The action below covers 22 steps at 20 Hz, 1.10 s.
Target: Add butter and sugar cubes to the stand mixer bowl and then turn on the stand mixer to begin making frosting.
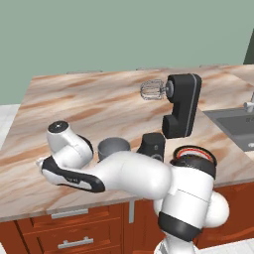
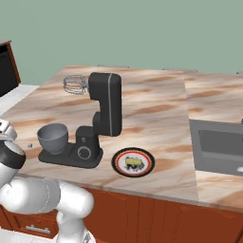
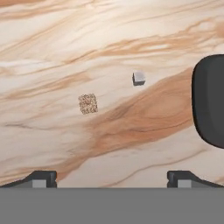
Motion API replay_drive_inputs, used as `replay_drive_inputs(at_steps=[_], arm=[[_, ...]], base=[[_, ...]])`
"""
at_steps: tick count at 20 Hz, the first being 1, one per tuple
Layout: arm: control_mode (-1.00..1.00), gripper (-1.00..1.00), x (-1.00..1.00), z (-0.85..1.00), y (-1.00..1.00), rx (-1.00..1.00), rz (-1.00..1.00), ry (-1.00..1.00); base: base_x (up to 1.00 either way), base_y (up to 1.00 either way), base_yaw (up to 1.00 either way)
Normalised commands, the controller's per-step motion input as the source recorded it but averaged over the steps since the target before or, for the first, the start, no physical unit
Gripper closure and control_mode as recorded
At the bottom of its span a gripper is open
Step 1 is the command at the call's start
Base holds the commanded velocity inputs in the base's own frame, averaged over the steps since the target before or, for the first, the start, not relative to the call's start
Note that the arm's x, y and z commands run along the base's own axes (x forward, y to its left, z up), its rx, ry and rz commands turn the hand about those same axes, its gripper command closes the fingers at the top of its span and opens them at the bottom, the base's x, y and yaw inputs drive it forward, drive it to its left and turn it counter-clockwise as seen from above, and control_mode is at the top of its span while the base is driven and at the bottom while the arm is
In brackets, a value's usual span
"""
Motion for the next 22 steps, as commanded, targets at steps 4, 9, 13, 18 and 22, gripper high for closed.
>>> replay_drive_inputs(at_steps=[4, 9, 13, 18, 22], arm=[[-1.00, -1.00, 0.24, -0.34, 0.25, 0.00, 0.00, 0.02], [-1.00, -1.00, 0.21, -0.31, 0.17, 0.00, 0.00, 0.00], [-1.00, -1.00, 0.25, -0.28, 0.04, 0.00, 0.00, 0.00], [-1.00, -1.00, 0.28, -0.30, 0.13, 0.00, 0.00, 0.01], [-1.00, -1.00, 0.23, -0.31, 0.17, 0.00, 0.00, 0.03]], base=[[0.00, 0.00, 0.00], [0.00, 0.00, 0.00], [0.00, 0.00, 0.00], [0.00, 0.00, 0.00], [0.00, 0.00, 0.00]])
